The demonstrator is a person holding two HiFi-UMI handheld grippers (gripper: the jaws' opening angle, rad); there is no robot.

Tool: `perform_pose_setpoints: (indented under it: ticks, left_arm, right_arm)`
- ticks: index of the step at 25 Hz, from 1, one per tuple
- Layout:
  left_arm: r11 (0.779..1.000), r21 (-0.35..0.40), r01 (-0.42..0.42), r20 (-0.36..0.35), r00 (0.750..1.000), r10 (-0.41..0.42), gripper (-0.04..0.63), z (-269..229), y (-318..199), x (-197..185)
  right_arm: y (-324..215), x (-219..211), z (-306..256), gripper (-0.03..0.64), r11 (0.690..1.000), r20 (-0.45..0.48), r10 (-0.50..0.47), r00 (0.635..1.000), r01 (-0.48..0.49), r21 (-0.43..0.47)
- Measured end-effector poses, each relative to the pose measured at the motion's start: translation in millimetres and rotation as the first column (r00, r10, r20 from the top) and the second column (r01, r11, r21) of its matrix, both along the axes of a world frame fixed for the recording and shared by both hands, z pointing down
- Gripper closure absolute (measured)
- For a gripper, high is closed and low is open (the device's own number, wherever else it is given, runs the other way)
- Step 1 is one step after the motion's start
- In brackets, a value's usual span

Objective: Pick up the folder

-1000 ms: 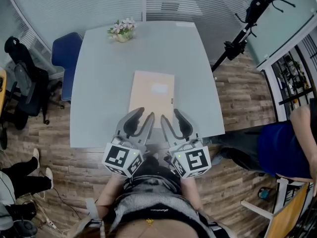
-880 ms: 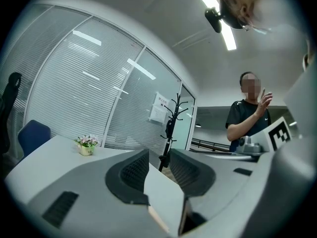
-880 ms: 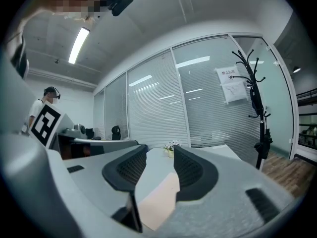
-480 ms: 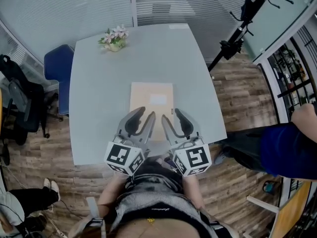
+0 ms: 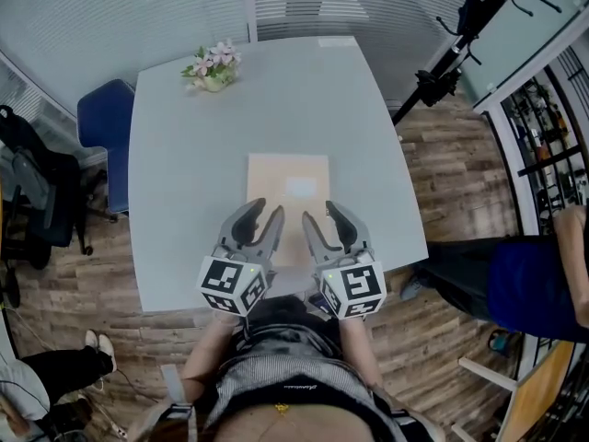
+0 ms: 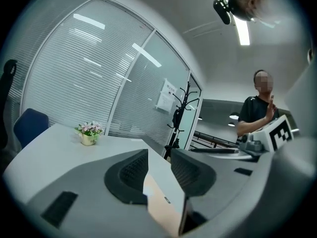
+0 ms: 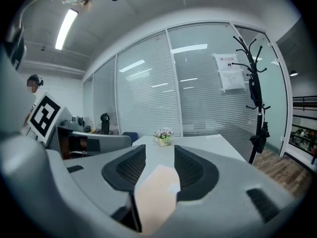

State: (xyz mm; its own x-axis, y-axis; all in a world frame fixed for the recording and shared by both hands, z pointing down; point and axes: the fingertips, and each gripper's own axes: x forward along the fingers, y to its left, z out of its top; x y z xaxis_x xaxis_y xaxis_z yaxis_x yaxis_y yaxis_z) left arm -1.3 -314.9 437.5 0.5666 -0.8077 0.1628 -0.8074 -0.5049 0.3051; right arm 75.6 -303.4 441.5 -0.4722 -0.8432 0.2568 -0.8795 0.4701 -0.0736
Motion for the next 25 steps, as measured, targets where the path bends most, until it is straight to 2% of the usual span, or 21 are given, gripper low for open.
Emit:
perform_pose_setpoints:
  ticks: [6,12,20,25]
  left_arm:
    - [0.995,-0.102,0.017,0.030,0.999,-0.014,0.469,46.6,-11.1,-14.0]
    - [0.974,-0.222,0.048,0.072,0.997,-0.033,0.466,99.2,-23.4,-34.1]
    - [0.927,-0.366,0.081,0.099,0.994,-0.048,0.440,157.9,-38.9,-55.8]
    - [0.884,-0.457,0.095,0.124,0.991,-0.042,0.414,199.3,-44.5,-63.8]
  right_arm:
    - [-10.2,8.0,49.7,0.427,0.995,-0.054,0.022,0.998,-0.028,-0.100]
    - [-21.1,26.6,102.0,0.421,0.972,-0.092,0.073,0.993,-0.091,-0.215]
    - [-31.5,44.7,168.6,0.393,0.919,-0.106,0.099,0.989,-0.132,-0.372]
    - [-37.9,54.4,204.9,0.376,0.872,-0.063,0.131,0.989,-0.145,-0.468]
